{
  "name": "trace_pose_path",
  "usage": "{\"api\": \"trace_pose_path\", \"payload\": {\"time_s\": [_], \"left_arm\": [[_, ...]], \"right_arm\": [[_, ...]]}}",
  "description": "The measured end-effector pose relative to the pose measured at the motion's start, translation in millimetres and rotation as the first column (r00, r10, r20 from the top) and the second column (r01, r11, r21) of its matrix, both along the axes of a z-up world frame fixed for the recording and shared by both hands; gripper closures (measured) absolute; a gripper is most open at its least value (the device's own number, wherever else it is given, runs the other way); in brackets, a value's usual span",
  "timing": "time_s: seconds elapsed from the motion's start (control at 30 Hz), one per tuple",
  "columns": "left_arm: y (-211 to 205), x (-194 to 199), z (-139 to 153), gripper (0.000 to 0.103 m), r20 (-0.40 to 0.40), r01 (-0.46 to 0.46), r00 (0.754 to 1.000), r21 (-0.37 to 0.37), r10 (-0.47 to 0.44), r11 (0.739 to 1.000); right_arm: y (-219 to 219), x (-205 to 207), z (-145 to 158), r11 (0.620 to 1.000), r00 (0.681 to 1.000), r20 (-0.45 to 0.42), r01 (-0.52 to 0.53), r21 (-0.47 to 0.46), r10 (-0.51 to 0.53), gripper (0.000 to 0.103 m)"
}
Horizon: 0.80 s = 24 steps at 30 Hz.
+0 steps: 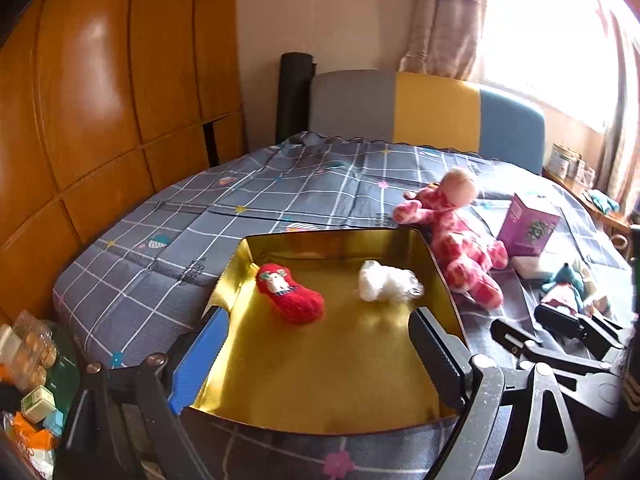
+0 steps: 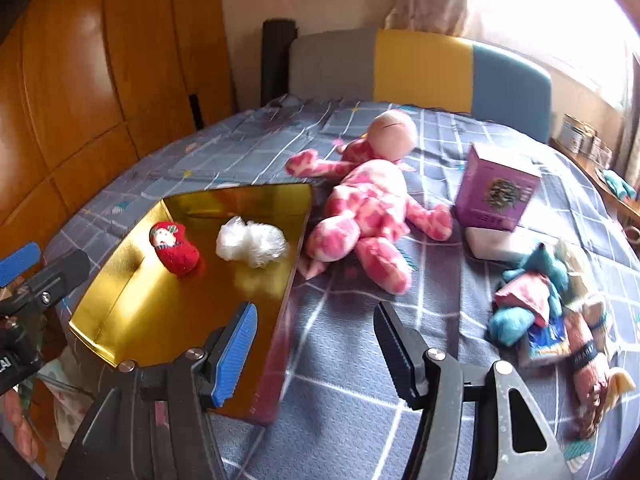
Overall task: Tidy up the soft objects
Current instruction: 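Move both grippers back toward the pile beside the blue bear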
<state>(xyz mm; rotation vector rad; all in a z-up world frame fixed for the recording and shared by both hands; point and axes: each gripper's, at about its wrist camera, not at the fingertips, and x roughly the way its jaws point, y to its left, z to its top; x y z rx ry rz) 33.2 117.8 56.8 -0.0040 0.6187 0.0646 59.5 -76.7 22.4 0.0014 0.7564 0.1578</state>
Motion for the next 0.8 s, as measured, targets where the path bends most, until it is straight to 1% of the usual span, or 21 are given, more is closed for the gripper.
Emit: {"api": "trace_pose_path", "payload": {"time_s": [0.17, 0.27, 0.43, 0.8], "left_arm": [[-20, -8, 1, 0.010, 0.012, 0.042, 0.999, 0.046, -0.043, 0.998], [-31, -11, 1, 0.010, 0.013, 0.068, 0.998, 0.068, -0.069, 0.995], [-45, -13, -1, 0.010, -0.002, 0.104, 0.995, 0.091, -0.104, 0.990], [-74, -12, -13, 0.010, -0.042, 0.172, 0.985, 0.139, -0.167, 0.975]], "right_arm": [[-17, -14, 3, 1.000, 1.000, 0.023, 0.019, 0.001, -0.020, 0.041], [-30, -21, 5, 0.999, 0.999, 0.033, 0.039, 0.016, -0.039, 0.039], [-48, -24, 8, 0.997, 0.996, 0.042, 0.076, 0.023, -0.077, 0.038], [-88, -25, 7, 0.988, 0.988, 0.032, 0.150, 0.027, -0.151, 0.038]]}}
